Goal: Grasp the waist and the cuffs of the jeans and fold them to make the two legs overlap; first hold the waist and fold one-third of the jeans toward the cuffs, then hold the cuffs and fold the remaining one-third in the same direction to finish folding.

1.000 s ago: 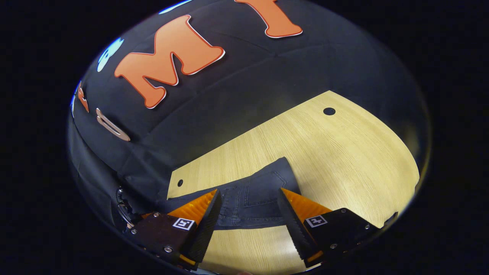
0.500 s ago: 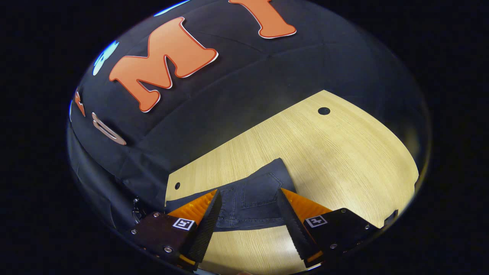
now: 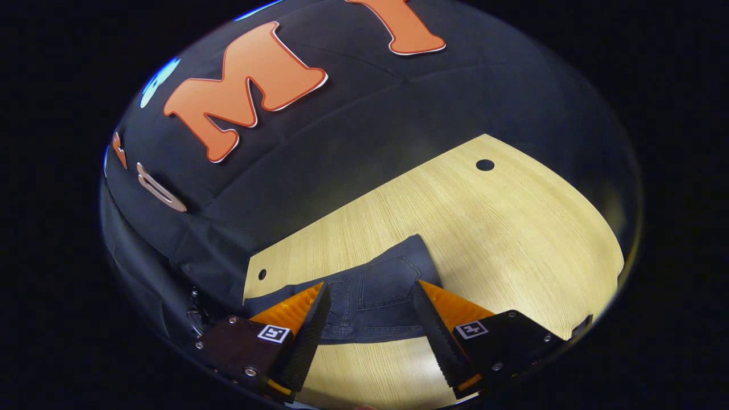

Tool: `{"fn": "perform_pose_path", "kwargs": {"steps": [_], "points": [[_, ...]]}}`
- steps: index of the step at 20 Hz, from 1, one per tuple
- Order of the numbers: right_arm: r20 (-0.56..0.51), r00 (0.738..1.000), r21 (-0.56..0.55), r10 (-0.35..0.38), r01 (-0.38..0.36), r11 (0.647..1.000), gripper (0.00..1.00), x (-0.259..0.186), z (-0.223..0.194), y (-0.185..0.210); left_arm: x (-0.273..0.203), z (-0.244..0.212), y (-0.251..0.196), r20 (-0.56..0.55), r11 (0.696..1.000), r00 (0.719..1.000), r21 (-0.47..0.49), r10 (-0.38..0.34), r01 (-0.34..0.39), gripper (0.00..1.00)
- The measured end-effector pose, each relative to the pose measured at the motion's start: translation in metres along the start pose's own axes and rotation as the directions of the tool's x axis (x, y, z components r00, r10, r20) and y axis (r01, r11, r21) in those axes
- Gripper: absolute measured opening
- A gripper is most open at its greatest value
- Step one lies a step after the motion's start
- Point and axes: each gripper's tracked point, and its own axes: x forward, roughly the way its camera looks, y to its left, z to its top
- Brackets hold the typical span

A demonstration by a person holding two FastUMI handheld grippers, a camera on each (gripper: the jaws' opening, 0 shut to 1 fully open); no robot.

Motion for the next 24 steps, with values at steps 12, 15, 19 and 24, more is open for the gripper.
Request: {"fn": "perform_pose_path", "kwargs": {"steps": [12,15,19,24], "points": [[0.041,0.998,-0.034,0.040,-0.039,0.999,0.96,-0.008,0.020,-0.005,-0.100,0.049,-0.185,0.175,0.954,0.939,0.100,-0.298,0.284,0.04],[0.059,0.997,-0.061,0.043,-0.039,0.997,0.98,-0.015,0.024,-0.011,-0.109,0.043,-0.237,0.175,0.936,0.924,0.166,-0.339,0.311,0.04],[0.078,0.996,-0.098,0.039,-0.031,0.995,0.98,-0.019,0.030,-0.020,-0.124,0.035,-0.306,0.158,0.898,0.900,0.254,-0.405,0.359,0.04],[0.087,0.995,-0.116,0.048,-0.038,0.993,0.98,-0.025,0.035,-0.031,-0.128,0.020,-0.387,0.123,0.849,0.875,0.337,-0.468,0.406,0.04]]}}
